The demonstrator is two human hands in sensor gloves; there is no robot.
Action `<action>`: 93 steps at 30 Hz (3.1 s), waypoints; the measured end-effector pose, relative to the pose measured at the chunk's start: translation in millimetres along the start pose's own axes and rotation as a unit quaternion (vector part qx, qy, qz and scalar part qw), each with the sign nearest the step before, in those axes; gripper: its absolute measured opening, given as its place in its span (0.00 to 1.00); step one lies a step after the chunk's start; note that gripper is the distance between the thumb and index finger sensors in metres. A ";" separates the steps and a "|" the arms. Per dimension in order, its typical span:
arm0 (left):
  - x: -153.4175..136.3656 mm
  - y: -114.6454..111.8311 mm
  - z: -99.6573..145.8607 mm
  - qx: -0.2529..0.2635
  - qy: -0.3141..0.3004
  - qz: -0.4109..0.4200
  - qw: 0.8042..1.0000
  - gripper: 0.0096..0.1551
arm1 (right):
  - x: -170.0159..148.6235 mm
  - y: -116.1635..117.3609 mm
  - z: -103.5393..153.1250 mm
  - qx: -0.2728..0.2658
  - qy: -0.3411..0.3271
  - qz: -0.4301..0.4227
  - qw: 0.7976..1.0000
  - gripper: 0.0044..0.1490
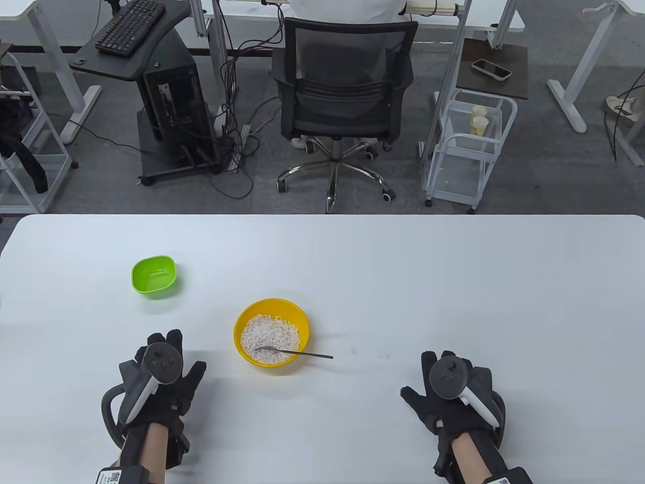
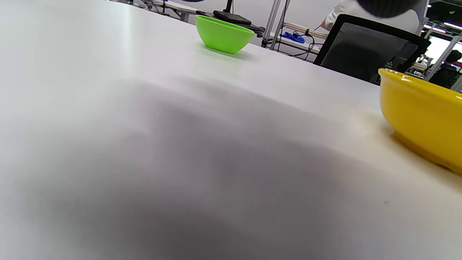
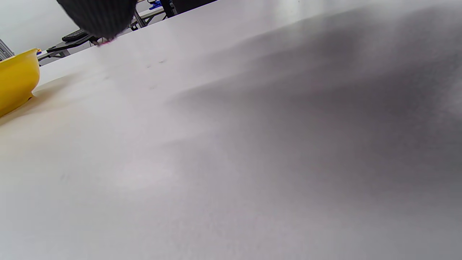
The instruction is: Scoop rice into small dish
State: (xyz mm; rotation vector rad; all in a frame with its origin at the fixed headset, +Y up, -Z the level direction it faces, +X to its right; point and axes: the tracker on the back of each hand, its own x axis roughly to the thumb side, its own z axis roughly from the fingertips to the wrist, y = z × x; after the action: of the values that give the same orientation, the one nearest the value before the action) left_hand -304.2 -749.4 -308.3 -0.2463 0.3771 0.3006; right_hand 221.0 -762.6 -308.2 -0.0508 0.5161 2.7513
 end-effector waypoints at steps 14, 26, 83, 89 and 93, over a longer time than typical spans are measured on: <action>3.0 83.9 -91.2 0.065 0.107 0.041 0.991 0.48 | 0.9 3.9 1.1 0.013 0.002 0.003 1.000 0.54; -6.6 89.8 -186.1 0.040 0.266 -0.121 0.956 0.43 | -20.4 4.6 -4.9 0.021 0.055 -0.041 0.997 0.54; 127.8 -50.3 65.7 -0.036 -0.076 -0.089 0.993 0.25 | 4.8 -0.6 8.7 -0.005 -0.009 -0.004 1.000 0.54; 124.0 -58.0 59.5 -0.040 -0.070 -0.083 0.993 0.25 | 5.2 -0.4 8.7 -0.002 -0.008 -0.002 1.000 0.54; 121.6 -53.1 59.6 -0.035 -0.071 -0.082 0.994 0.29 | 5.0 0.0 8.3 -0.003 -0.006 -0.001 1.000 0.54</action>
State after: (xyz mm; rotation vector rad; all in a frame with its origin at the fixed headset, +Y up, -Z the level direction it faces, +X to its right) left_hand -159.6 -752.1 -293.1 -0.3198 0.2039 0.1694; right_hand 216.5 -758.0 -301.0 -0.0358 0.5056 2.7499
